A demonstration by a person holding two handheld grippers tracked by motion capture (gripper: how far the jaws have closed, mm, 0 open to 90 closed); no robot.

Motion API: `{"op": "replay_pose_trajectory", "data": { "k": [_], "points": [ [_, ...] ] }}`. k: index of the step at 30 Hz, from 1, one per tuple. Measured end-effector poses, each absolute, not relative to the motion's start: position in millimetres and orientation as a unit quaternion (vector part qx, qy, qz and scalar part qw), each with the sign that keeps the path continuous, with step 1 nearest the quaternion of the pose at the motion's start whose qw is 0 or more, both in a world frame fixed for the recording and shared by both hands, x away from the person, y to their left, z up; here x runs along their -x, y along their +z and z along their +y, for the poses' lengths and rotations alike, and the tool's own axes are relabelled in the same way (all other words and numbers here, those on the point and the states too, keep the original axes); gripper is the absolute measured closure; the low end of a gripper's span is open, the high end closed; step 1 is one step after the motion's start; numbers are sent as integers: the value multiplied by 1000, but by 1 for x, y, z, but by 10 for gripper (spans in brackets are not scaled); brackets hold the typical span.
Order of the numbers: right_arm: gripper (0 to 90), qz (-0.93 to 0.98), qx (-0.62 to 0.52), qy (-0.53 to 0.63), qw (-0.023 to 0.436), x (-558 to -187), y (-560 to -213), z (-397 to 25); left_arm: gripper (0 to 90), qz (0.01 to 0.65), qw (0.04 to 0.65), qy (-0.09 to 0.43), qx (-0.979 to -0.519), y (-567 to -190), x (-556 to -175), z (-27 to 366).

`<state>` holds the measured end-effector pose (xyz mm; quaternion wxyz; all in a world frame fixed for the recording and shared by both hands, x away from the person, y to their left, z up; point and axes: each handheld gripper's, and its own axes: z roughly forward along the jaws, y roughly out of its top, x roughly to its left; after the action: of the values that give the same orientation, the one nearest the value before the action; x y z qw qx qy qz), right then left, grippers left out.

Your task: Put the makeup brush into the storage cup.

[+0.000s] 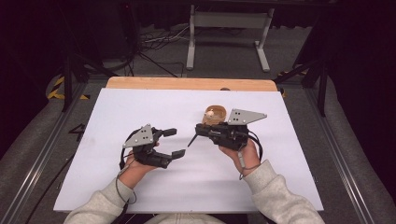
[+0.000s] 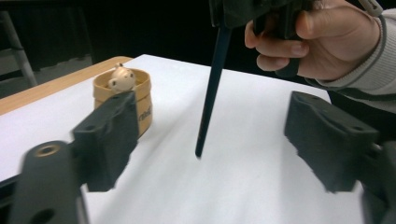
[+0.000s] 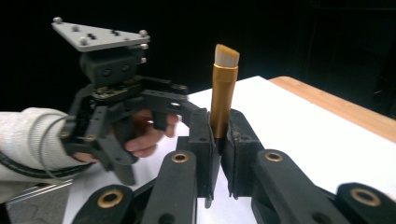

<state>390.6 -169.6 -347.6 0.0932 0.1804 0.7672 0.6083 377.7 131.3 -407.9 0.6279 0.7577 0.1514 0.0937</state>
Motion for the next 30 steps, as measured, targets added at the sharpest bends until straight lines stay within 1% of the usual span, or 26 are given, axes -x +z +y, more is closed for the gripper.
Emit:
{"op": "replay_pose_trajectory", "data": {
  "k": [3, 8, 11, 19, 23, 25, 30],
  "points": [
    [828, 766, -188, 606, 104, -396, -341, -172, 134, 165, 629, 99, -753, -408, -377, 142],
    [828, 763, -195, 604, 123, -405, -332, -176, 115, 180, 623, 104, -754, -411, -376, 154],
    [827, 760, -200, 602, 140, -412, -325, -178, 70, 195, 623, 103, -751, -413, -375, 159],
    [826, 756, -231, 587, 175, -426, -314, -183, 42, 209, 612, 112, -754, -418, -371, 175],
    [826, 754, -246, 580, 186, -432, -311, -185, 35, 213, 606, 113, -758, -421, -370, 179],
    [827, 751, -259, 575, 196, -436, -309, -187, 17, 217, 606, 116, -756, -422, -369, 180],
    [826, 745, -275, 569, 212, -442, -308, -190, 13, 218, 603, 114, -759, -423, -369, 182]
  ]
}}
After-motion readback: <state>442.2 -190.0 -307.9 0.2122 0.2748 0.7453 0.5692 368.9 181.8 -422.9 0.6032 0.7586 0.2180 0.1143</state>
